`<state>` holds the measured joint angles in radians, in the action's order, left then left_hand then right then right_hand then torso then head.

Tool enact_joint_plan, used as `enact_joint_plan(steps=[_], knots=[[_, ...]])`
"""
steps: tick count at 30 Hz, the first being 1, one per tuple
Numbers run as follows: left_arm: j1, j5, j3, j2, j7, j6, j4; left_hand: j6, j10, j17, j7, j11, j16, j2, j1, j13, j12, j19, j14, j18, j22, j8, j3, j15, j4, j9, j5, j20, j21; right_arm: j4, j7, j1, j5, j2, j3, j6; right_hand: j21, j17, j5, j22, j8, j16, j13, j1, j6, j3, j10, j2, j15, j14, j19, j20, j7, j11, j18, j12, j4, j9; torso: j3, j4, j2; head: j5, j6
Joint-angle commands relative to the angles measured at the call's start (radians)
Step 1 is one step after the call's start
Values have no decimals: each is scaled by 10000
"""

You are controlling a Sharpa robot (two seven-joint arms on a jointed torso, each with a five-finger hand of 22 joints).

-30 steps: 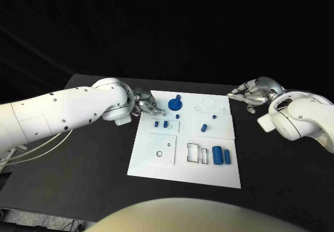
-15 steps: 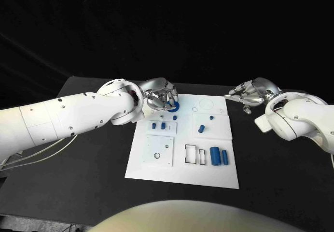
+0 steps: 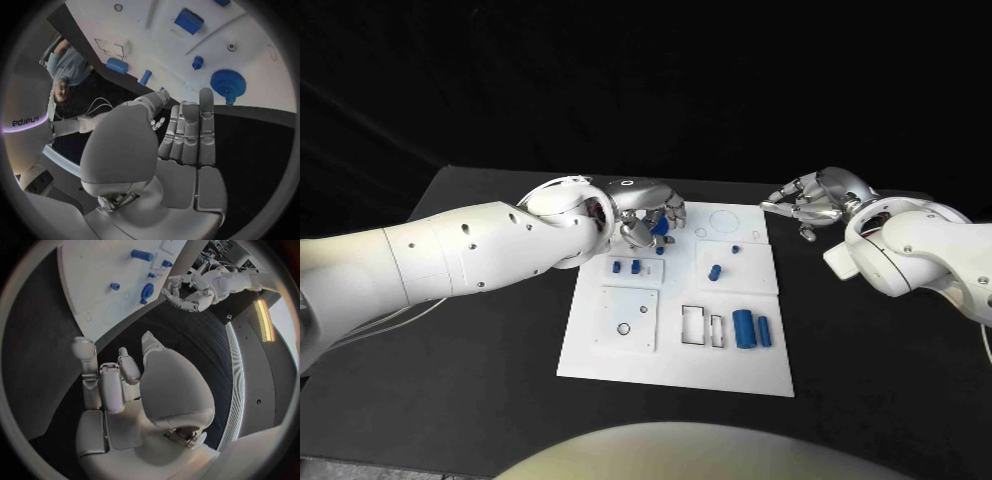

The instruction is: Assemble the parts on the task board

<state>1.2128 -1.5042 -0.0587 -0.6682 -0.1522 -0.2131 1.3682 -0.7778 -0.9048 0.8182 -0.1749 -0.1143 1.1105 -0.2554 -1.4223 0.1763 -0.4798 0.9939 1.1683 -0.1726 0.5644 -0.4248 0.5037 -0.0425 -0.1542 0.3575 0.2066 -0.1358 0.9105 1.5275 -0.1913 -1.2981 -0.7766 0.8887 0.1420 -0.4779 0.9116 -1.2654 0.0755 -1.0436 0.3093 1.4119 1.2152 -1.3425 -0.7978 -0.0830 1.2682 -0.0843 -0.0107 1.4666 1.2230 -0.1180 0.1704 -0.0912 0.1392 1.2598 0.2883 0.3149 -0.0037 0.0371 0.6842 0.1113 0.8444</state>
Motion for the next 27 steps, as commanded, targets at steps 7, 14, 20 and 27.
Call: enact_joint_plan(steps=[7,14,20,27], knots=[[-1,-1661,-13,341,73,1210,-436,-119,36,586,2,-64,921,-40,40,-267,467,163,536,-115,257,305,-194,-45,-76,-140,-42,-48,390,7,144,14,-98,-31,-3,-60,-30,-11,23,9,31,-29,-8,36,61,45,-65,45,-21,177,-96,4,20,29,68,-52,-9,11,11,-7,2,-48,-17],[-6,-1798,-15,537,274,1637,-695,27,-27,325,214,-62,978,-9,29,-341,601,90,381,-113,366,542,-227,-49,-119,-230,-46,-55,524,16,163,17,-285,-53,-3,-86,-20,-21,23,-2,38,-27,4,34,66,44,-55,52,-21,178,-89,4,20,28,64,-41,-8,11,9,-9,-5,-36,-32],[-13,-1788,-16,622,284,1744,-883,-98,-86,325,194,-66,1090,94,-137,-384,673,43,381,-115,439,585,-76,-48,-47,-241,-7,-52,613,16,173,25,-534,-77,-3,-96,-20,-21,23,-2,38,-27,4,34,66,44,-55,52,-21,178,-89,4,20,28,64,-41,-8,11,17,10,-1,-22,-39],[-18,-1723,-16,725,195,1860,-1148,-537,-255,287,203,-56,1293,152,-225,-451,783,-50,376,-114,598,580,212,-39,39,-233,-11,-52,814,25,187,44,-646,-101,-3,-76,-15,-27,24,-11,49,-28,1,31,69,41,-57,64,-21,179,-83,4,20,29,61,-42,-6,13,28,-2,-6,-52,-23]])
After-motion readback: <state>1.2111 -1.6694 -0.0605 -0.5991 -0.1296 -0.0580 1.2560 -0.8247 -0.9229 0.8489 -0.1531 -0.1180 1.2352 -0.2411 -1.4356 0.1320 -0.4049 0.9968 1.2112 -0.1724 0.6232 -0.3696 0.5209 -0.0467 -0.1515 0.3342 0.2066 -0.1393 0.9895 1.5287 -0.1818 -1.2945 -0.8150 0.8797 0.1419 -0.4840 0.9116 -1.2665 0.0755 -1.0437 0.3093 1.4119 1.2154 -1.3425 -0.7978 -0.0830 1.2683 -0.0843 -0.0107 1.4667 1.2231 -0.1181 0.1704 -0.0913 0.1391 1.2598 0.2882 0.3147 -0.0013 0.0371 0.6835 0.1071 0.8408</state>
